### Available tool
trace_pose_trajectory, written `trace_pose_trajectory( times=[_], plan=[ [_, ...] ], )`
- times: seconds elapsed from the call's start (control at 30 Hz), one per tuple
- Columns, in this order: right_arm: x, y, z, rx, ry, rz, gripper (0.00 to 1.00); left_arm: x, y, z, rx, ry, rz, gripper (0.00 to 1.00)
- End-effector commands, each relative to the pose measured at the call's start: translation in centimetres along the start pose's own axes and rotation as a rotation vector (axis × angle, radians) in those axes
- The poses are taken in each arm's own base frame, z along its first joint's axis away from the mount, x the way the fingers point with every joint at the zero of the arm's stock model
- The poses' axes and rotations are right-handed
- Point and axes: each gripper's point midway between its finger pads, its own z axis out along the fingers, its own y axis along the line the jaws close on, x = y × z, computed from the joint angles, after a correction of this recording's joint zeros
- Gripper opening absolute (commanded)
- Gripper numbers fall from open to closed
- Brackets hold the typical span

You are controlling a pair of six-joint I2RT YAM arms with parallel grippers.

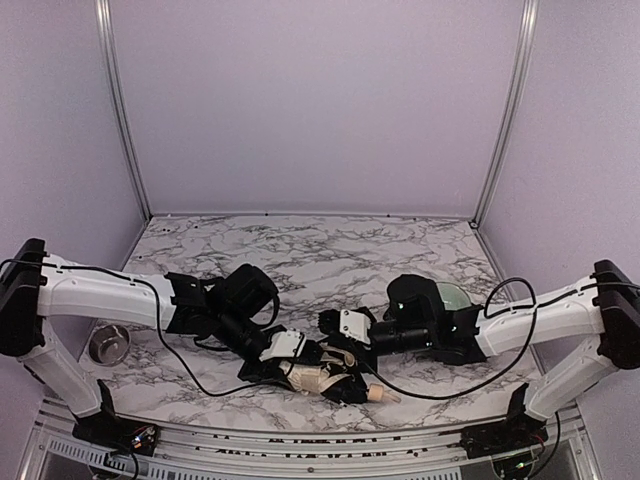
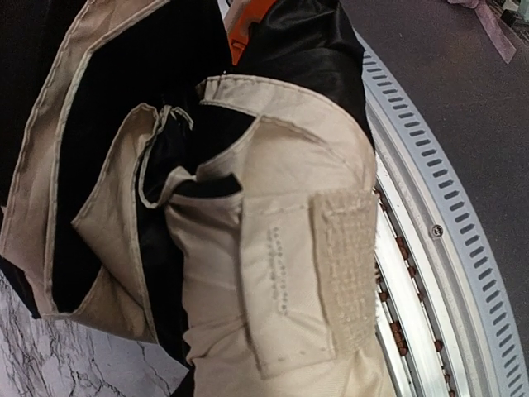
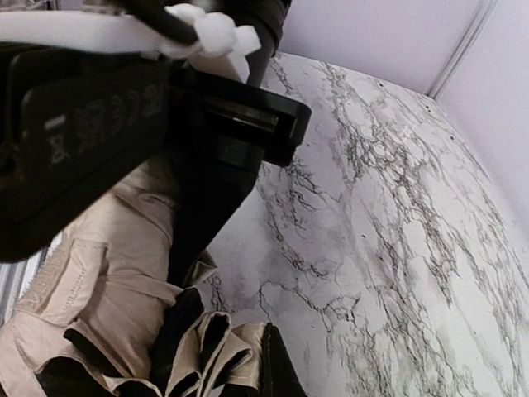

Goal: Put away the umbrella

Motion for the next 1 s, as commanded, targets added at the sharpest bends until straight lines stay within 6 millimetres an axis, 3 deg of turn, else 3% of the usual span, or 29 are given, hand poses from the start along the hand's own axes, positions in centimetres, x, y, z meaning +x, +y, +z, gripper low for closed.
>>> trace_pose_trajectory(
  times=[0.0, 0.07, 0.13, 0.23, 0.47, 0.67, 0.83, 0.97],
  plan=[
    [-11.1, -8.9, -4.5, 0.444, -0.348, -0.084, 0.0, 2.5, -5.0, 1.3, 0.25, 0.094, -0.091, 0.0],
    [-11.3, -10.2, -5.0, 0.499, -0.363, -0.101, 0.0, 2.7, -5.5, 1.7, 0.271, 0.114, -0.066, 0.0],
    [-12.8, -10.0, -5.1, 0.473, -0.407, -0.133, 0.0, 3.5, -5.7, 2.1, 0.288, 0.143, -0.083, 0.0],
    [-14.1, -7.5, -4.0, 0.406, -0.417, -0.199, 0.0, 4.0, -5.8, 2.3, 0.321, 0.137, -0.108, 0.0],
    [-14.0, -0.7, -4.1, 0.304, -0.465, -0.211, 0.0, 4.8, -3.1, 2.6, 0.336, 0.103, -0.296, 0.0],
    [-15.0, 3.1, -3.3, 0.231, -0.503, -0.192, 0.0, 5.4, -2.3, 3.4, 0.346, 0.116, -0.364, 0.0],
    [-15.3, 3.5, -3.0, 0.232, -0.539, -0.163, 0.0, 6.4, -1.5, 4.1, 0.335, 0.148, -0.413, 0.0],
    [-16.3, 0.9, -3.2, 0.369, -0.555, -0.113, 0.0, 6.4, -1.2, 4.7, 0.347, 0.142, -0.421, 0.0]
  ],
)
